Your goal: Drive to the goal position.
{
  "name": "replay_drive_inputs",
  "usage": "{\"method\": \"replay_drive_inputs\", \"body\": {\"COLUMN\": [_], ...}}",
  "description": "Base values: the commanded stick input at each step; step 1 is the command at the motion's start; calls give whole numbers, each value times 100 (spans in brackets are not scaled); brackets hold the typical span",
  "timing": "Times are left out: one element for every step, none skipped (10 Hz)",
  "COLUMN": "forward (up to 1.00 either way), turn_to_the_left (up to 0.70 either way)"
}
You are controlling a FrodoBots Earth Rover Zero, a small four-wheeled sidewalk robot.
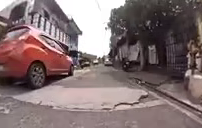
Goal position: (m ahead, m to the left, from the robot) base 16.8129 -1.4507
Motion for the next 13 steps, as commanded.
{"method": "replay_drive_inputs", "body": {"forward": [70, 62, 50, 50, 50, 50, 50, 50, 50, 50, 50, 50, 50], "turn_to_the_left": [0, 0, 0, 0, 0, 0, 0, 0, 0, 0, 0, 0, 0]}}
